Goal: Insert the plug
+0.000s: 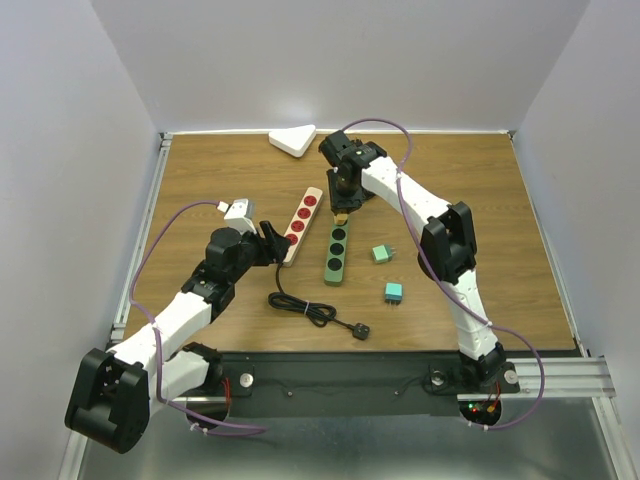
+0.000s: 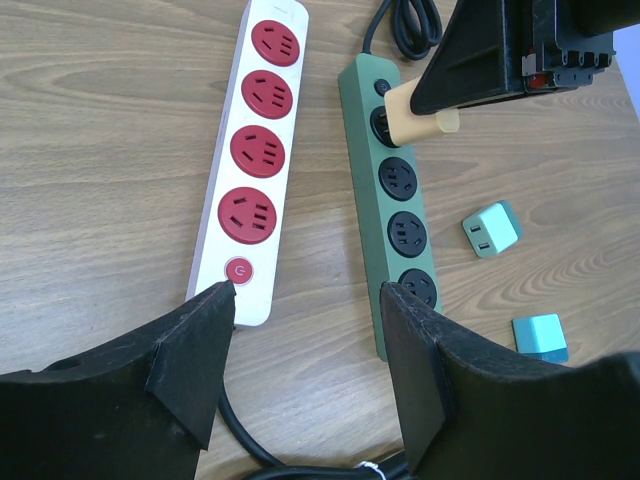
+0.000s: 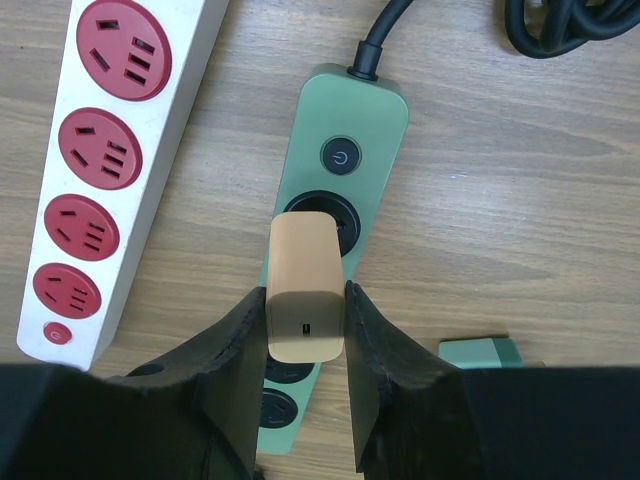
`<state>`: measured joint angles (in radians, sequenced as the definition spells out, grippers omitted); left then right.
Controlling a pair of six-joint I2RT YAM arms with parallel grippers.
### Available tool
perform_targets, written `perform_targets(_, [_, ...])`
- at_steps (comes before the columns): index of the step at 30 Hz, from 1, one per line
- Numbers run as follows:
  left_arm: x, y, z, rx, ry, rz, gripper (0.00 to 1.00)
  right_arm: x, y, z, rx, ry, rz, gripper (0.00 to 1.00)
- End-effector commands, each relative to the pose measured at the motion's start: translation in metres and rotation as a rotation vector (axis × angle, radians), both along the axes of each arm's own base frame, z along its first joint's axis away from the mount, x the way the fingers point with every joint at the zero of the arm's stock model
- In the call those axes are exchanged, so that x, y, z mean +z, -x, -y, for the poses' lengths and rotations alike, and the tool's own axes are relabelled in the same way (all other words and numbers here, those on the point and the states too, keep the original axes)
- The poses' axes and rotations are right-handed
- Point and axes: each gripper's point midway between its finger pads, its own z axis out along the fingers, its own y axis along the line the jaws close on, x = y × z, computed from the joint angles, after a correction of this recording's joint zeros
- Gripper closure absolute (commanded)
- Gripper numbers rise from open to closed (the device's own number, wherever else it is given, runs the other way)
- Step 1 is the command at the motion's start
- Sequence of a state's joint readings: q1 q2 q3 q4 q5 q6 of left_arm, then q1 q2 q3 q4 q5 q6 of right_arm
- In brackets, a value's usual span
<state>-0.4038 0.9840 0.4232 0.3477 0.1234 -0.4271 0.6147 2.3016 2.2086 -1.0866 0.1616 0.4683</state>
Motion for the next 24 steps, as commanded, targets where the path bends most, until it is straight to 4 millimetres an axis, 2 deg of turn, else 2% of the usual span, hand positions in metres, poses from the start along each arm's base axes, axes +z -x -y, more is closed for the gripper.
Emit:
perform_targets(1, [0.029,-0.008,0.003,-0.008,0.023,0.085,0.29,-0.01,-0.009,0.01,-0.041,0.045,0.007,1.0])
perform_targets(16, [0.031,-0.006,0.004,-0.016,0.029,0.089,0.29,-0.031,-0.018,0.022,-0.121,0.111,0.017,1.0])
perform_targets(24, [0.03,-0.006,0.005,-0.018,0.032,0.089,0.29,-0.033,-0.023,0.026,-0.136,0.137,0.043,0.99])
